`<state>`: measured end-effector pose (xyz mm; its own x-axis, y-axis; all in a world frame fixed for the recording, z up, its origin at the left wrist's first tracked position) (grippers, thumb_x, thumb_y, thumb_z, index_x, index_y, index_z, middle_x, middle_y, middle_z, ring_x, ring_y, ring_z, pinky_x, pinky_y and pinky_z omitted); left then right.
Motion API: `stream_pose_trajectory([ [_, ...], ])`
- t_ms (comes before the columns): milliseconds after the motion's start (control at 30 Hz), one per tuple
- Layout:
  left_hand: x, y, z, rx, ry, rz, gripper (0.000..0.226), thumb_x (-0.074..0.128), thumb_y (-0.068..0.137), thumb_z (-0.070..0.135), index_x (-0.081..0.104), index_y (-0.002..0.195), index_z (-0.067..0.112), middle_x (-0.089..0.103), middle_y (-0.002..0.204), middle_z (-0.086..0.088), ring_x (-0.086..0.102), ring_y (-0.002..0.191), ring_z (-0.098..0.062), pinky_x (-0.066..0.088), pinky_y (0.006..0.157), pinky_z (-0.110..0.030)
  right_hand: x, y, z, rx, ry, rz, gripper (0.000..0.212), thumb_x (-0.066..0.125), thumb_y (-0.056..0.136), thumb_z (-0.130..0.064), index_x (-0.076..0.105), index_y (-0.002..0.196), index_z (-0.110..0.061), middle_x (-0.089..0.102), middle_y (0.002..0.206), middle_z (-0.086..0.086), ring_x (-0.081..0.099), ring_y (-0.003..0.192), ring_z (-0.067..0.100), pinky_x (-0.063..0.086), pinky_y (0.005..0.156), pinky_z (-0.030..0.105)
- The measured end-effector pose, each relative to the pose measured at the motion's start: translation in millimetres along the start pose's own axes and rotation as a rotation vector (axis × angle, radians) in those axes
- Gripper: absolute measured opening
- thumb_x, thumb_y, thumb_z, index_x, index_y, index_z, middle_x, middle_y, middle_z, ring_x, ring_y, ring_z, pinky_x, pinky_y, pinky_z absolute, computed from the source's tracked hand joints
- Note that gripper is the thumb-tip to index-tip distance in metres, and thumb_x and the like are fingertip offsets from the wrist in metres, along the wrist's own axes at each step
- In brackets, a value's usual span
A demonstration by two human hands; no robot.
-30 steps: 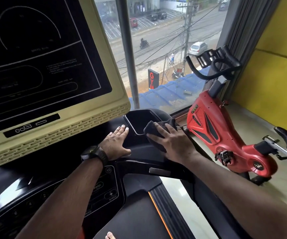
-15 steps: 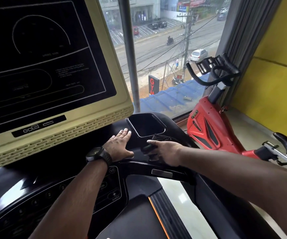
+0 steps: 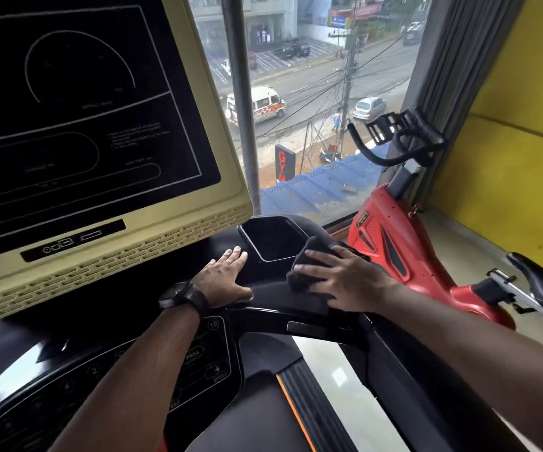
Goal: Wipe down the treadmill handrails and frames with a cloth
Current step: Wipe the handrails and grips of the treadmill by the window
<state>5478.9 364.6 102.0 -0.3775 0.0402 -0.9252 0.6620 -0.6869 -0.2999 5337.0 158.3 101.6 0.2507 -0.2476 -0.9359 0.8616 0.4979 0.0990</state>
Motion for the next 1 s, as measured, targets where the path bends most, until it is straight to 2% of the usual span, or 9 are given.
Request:
stream_pose_trajectory([
  [67,1,0,-1,-0.001,-0.001,-0.001,0.112,0.049,0.063,0.060,0.008,0.159,0.020,-0.002,0.166,-0.001,-0.002,0.153,-0.013,0.007,0.123,-0.039,3,-11,13,0.279,0.133,0.074,0.057,0.076,0.070,-0.032,0.069,0.126,-0.037,0.050,0.154,0.000,0.050,0.139,0.030,0.048,0.105,0.054],
  [167,1,2,-1,-0.006,0.002,0.000,0.112,0.049,0.062,0.060,0.008,0.159,0.021,-0.002,0.166,-0.001,-0.002,0.153,-0.013,0.008,0.123,-0.040,10,-13,31,0.769,0.430,0.138,0.061,0.076,0.079,-0.030,0.061,0.139,-0.035,0.049,0.154,0.004,0.051,0.137,0.032,0.050,0.104,0.052],
  [267,0,2,1,-0.010,0.011,0.004,0.112,0.048,0.062,0.060,0.008,0.159,0.021,-0.002,0.166,-0.001,-0.001,0.153,-0.013,0.009,0.123,-0.040,14,-9,40,0.998,0.552,0.109,0.059,0.067,0.085,-0.037,0.055,0.143,-0.039,0.047,0.155,0.000,0.049,0.137,0.028,0.046,0.108,0.046],
  [400,0,2,1,-0.013,0.021,0.005,0.112,0.048,0.062,0.059,0.008,0.159,0.021,-0.002,0.166,-0.001,-0.001,0.153,-0.013,0.009,0.123,-0.040,14,-1,31,1.062,0.440,0.035,0.062,0.065,0.085,-0.045,0.052,0.145,-0.040,0.046,0.155,0.005,0.048,0.137,0.030,0.048,0.103,0.050],
  [533,1,4,1,-0.011,0.031,0.007,0.111,0.051,0.065,0.058,0.006,0.159,0.021,-0.003,0.166,-0.001,-0.002,0.153,-0.013,0.009,0.123,-0.040,16,9,29,0.920,0.399,0.019,0.064,0.066,0.082,-0.047,0.052,0.144,-0.040,0.046,0.156,0.004,0.052,0.134,0.031,0.050,0.100,0.048],
  [700,2,6,0,-0.015,0.046,0.024,0.109,0.053,0.068,0.057,0.006,0.159,0.021,-0.003,0.166,-0.001,-0.002,0.153,-0.013,0.009,0.123,-0.039,13,20,35,1.111,0.473,-0.117,0.066,0.057,0.089,-0.054,0.039,0.152,-0.042,0.037,0.159,0.008,0.046,0.134,0.036,0.046,0.101,0.052],
  [833,4,9,-1,0.001,0.075,0.041,0.102,0.062,0.082,0.050,0.003,0.159,0.020,-0.005,0.166,-0.001,-0.004,0.153,-0.013,0.007,0.124,-0.040,15,29,2,0.845,0.218,-0.056,0.068,0.061,0.081,-0.060,0.047,0.145,-0.044,0.042,0.158,0.006,0.051,0.133,0.035,0.045,0.098,0.054],
  [900,5,11,0,0.003,0.085,0.040,0.102,0.063,0.083,0.049,0.002,0.159,0.020,-0.007,0.166,0.000,-0.005,0.152,-0.013,0.006,0.124,-0.041,18,36,22,0.808,0.301,-0.068,0.066,0.056,0.083,-0.063,0.042,0.146,-0.049,0.032,0.164,0.000,0.044,0.140,0.031,0.045,0.102,0.055],
  [1000,6,11,-2,0.001,0.077,0.047,0.102,0.062,0.083,0.050,0.001,0.159,0.021,-0.007,0.166,0.000,-0.006,0.152,-0.012,0.006,0.124,-0.041,23,44,44,1.019,0.511,-0.175,0.066,0.050,0.089,-0.060,0.032,0.152,-0.048,0.026,0.165,0.002,0.037,0.142,0.034,0.040,0.107,0.056],
])
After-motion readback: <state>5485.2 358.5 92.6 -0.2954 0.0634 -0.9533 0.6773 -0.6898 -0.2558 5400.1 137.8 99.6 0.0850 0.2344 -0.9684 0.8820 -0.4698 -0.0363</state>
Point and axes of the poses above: each hand's wrist, its own y-axis towards the middle knuckle, its own x-axis out of the palm, z = x × y, the point moved 5 cm from there along y, towards the middle knuckle
